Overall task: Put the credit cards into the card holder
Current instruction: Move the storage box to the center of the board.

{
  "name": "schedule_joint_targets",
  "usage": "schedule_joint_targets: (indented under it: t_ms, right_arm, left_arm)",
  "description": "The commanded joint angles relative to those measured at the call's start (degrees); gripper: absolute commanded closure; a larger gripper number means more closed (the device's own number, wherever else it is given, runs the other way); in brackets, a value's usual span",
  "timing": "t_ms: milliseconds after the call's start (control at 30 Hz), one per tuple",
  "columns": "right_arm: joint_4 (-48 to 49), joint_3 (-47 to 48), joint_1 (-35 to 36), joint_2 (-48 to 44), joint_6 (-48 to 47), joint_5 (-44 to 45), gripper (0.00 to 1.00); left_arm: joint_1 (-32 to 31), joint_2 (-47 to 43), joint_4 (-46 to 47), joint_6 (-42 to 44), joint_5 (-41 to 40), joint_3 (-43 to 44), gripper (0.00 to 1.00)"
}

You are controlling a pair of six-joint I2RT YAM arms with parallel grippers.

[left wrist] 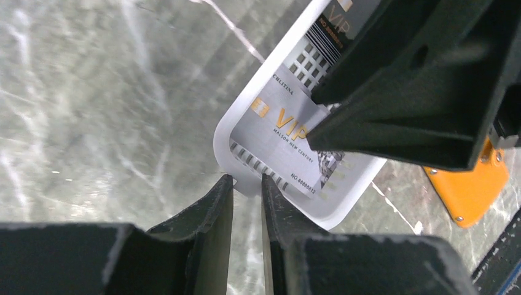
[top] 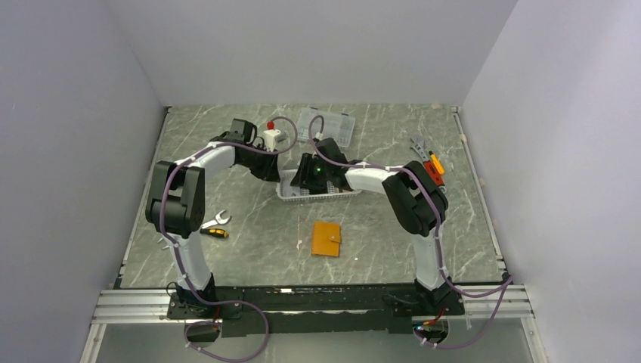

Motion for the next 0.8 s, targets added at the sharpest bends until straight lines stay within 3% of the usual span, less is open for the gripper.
schedule_joint_targets:
  t_ms: [0, 233, 767]
  right_arm:
    - [1.18, -4.14, 0.01, -3.85, -0.24, 0.09, 0.56]
    - [2.29, -9.92, -0.03, -8.71, 0.25, -0.11, 0.57]
    - [0.07, -14.21, 2.35, -16.3, 0.88, 0.42, 0.58]
  left_arm:
    - [-4.95, -3.53, -3.86, 1.5, 3.33, -4.68, 0.78]
    - [-6.86, -7.57, -2.62, 0.27, 3.71, -9.71, 0.79]
    - [-6.73, -7.88, 1.09, -3.54, 2.44, -11.09, 0.81]
